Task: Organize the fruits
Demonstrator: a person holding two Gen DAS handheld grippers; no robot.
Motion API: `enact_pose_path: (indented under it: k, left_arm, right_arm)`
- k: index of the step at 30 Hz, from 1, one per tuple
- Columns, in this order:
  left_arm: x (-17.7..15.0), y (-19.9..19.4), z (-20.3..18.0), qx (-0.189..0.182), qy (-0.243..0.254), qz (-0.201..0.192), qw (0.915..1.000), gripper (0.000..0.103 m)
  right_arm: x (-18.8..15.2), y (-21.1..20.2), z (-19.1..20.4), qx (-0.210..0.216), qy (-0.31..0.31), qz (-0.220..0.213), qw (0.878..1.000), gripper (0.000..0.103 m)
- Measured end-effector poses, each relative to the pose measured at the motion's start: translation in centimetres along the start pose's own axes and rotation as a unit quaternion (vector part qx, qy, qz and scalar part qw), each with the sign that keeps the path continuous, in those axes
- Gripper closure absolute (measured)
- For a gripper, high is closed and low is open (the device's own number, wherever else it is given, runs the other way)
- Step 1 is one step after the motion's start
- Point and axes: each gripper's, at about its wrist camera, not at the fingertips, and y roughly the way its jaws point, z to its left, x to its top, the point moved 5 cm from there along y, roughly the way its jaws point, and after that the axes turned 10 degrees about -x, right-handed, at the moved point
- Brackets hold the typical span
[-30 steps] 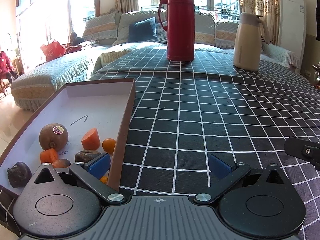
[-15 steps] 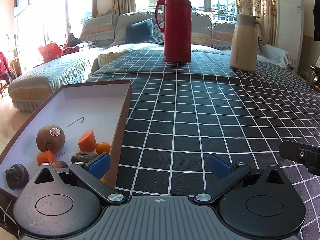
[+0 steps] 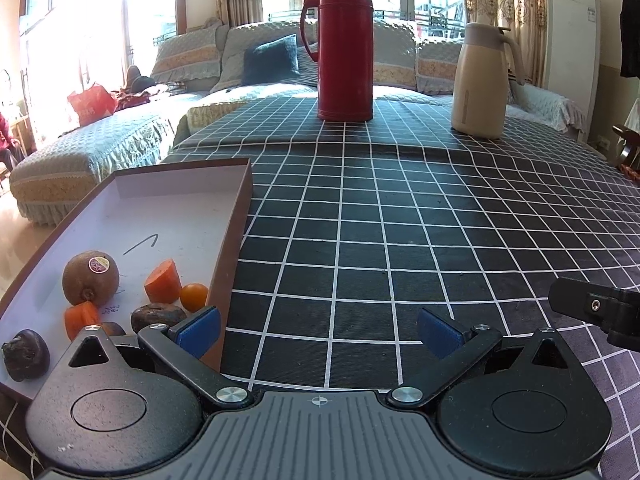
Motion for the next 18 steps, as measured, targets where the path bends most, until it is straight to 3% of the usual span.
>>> enact_pose_path:
  k: [11, 18]
  left_arm:
    - [0.0, -0.2, 0.2, 0.003, 0.005, -0.002, 1.0000, 0.000]
    - [0.2, -6.0, 3.5, 0.075, 0.026, -0.063, 0.9949, 0.000]
  right_arm:
    - [-0.2, 0.1, -0.1, -0.001, 0.002, 0.000, 1.000, 0.003]
    - [-0.1, -1.1, 2.7, 0.023, -0.027, -0.019, 0.999, 0.003]
